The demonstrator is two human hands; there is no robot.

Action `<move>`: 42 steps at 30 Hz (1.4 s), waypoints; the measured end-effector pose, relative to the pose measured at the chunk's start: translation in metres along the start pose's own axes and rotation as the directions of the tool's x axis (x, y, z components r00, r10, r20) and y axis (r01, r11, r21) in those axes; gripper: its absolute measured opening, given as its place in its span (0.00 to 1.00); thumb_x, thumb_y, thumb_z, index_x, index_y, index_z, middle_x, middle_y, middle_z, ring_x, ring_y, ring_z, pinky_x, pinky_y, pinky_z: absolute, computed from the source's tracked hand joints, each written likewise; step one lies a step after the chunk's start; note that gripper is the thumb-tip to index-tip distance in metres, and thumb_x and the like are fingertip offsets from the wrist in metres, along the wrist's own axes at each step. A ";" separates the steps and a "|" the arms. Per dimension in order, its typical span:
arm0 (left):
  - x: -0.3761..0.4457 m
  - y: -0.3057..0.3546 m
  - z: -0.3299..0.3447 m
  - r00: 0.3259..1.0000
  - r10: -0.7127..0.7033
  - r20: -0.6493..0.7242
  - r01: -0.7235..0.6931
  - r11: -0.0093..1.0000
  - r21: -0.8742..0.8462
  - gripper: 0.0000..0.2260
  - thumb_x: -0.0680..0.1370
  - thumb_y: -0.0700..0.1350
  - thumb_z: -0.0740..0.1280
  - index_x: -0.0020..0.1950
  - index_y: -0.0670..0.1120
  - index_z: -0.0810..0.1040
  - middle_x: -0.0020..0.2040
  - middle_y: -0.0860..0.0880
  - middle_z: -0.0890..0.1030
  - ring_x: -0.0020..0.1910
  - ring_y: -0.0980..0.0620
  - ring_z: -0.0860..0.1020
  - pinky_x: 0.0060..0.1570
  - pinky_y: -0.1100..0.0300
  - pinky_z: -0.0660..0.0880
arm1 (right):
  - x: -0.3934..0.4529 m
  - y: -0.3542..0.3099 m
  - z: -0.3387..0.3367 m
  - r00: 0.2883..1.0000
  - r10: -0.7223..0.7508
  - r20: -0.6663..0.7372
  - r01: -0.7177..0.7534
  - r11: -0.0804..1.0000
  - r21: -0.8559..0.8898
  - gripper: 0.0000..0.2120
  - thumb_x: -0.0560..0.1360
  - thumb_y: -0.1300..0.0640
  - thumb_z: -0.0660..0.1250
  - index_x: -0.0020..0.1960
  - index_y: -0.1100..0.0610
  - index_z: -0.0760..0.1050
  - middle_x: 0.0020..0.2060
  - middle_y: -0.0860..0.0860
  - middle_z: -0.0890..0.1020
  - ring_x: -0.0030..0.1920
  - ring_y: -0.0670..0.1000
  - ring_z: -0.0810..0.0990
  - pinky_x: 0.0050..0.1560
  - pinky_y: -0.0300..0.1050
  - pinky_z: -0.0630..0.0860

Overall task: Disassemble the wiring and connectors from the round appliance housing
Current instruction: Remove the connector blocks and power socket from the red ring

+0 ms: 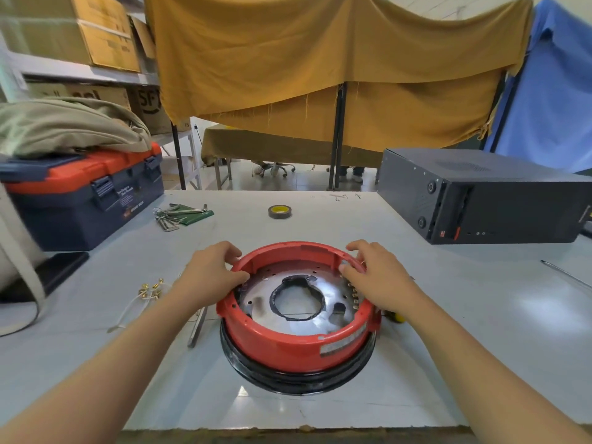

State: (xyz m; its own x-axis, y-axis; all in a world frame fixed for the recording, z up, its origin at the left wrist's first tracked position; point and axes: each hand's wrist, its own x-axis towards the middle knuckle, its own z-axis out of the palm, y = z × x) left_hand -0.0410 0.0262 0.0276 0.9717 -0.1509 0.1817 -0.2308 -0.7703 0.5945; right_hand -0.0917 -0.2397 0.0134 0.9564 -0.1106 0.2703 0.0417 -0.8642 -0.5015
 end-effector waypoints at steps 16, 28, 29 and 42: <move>0.043 0.022 0.030 0.919 0.319 0.230 -0.247 0.923 -0.294 0.24 0.75 0.42 0.70 0.67 0.55 0.67 0.55 0.53 0.81 0.51 0.58 0.79 0.51 0.71 0.72 | 0.031 -0.021 -0.004 0.942 -0.240 0.235 0.247 0.969 0.003 0.25 0.75 0.47 0.68 0.70 0.46 0.67 0.70 0.44 0.69 0.69 0.47 0.66 0.69 0.43 0.61; 0.037 -0.002 0.011 0.950 0.264 0.165 -0.264 0.964 -0.022 0.06 0.71 0.44 0.73 0.47 0.49 0.80 0.44 0.50 0.82 0.43 0.54 0.78 0.47 0.63 0.74 | 0.052 -0.036 0.012 0.831 -0.342 0.440 0.439 0.888 -0.140 0.28 0.78 0.53 0.65 0.75 0.48 0.59 0.67 0.48 0.67 0.65 0.50 0.65 0.63 0.40 0.62; 0.038 0.000 0.013 0.948 0.278 0.155 -0.278 0.960 -0.019 0.06 0.72 0.43 0.72 0.47 0.49 0.80 0.44 0.51 0.82 0.43 0.54 0.78 0.46 0.64 0.73 | 0.053 -0.037 0.011 0.843 -0.325 0.429 0.425 0.891 -0.159 0.27 0.78 0.52 0.65 0.74 0.48 0.60 0.65 0.49 0.68 0.64 0.50 0.66 0.62 0.41 0.65; 0.059 0.027 0.037 0.934 0.314 0.169 -0.305 0.949 -0.077 0.09 0.72 0.39 0.71 0.51 0.49 0.82 0.42 0.55 0.80 0.42 0.57 0.79 0.42 0.72 0.69 | 0.066 -0.050 0.016 0.903 -0.237 0.360 0.308 0.939 -0.154 0.17 0.73 0.48 0.70 0.58 0.55 0.73 0.54 0.52 0.78 0.55 0.53 0.75 0.55 0.49 0.73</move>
State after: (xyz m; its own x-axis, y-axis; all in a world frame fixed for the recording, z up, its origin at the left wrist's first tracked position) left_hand 0.0121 -0.0267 0.0258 0.8437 -0.4878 0.2242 -0.5197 -0.6373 0.5689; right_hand -0.0259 -0.1962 0.0436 0.9572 0.2814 0.0672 0.2891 -0.9211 -0.2606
